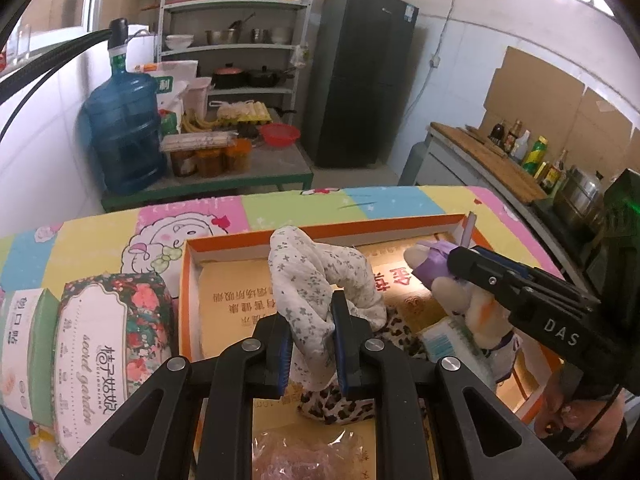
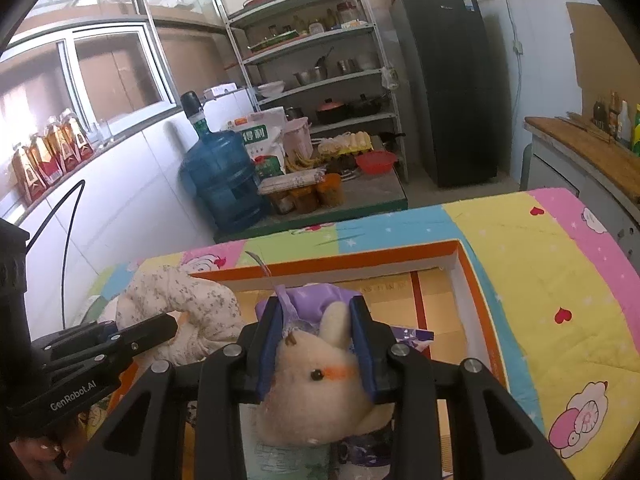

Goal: Organize soft objects
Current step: 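Open both grippers to drop the scrunchie and bunny into the lid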

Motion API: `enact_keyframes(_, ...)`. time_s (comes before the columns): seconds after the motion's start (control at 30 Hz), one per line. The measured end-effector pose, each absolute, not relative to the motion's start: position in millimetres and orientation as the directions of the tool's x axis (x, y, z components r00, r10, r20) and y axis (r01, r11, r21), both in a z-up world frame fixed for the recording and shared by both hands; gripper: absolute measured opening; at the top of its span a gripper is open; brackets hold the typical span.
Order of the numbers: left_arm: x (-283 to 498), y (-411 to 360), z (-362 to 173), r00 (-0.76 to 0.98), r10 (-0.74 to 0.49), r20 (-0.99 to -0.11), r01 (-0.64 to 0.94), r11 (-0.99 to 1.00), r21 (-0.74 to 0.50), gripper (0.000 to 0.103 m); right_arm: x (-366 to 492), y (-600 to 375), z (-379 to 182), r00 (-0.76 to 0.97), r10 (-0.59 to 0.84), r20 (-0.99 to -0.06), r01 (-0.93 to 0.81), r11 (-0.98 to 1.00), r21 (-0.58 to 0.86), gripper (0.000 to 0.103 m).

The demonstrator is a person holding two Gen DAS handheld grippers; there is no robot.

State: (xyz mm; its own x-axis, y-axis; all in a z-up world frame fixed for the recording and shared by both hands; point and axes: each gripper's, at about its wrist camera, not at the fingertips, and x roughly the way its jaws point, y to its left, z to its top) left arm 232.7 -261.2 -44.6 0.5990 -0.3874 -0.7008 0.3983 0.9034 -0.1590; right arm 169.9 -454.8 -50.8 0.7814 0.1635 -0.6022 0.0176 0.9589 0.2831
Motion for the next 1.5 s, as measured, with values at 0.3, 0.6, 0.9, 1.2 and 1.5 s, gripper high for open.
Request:
enact_keyframes(0.3,231,-261,-44,0.589,-0.421,-0.689,0.411,0.891,-0.193,0.060,171,-457,-53,0.776,0.163,-0.610,0.029,0.956,0.293,0.037)
enact_keyframes(0.6,214,-255,-27,0.635,-0.430,-0.642,0.422,0.889,-0.179,0.074,167,-454,-51,0.789,0.144,-0.598,0.038,0.959,0.282,0.054)
enact_keyframes(0.9,180,-248,6,0.696,-0.433,-0.572,0.450,0.885,-0.122,0.074,150,-443,-34,0.822,0.110,-0.558,0.034,0.970,0.241,0.054)
enact_keyframes(1.2,133,-218,43,0.769,-0.425,-0.478,0.443,0.893,-0.081,0.074,113,-415,3,0.880,0.096,-0.466,0.009,0.976,0.217,0.054)
enact_keyframes(1.5,96,-152,50,0.818,-0.384,-0.429,0.366,0.922,-0.128,0.074,72,-369,20,0.906,0.138,-0.401,-0.042,0.970,0.240,0.054)
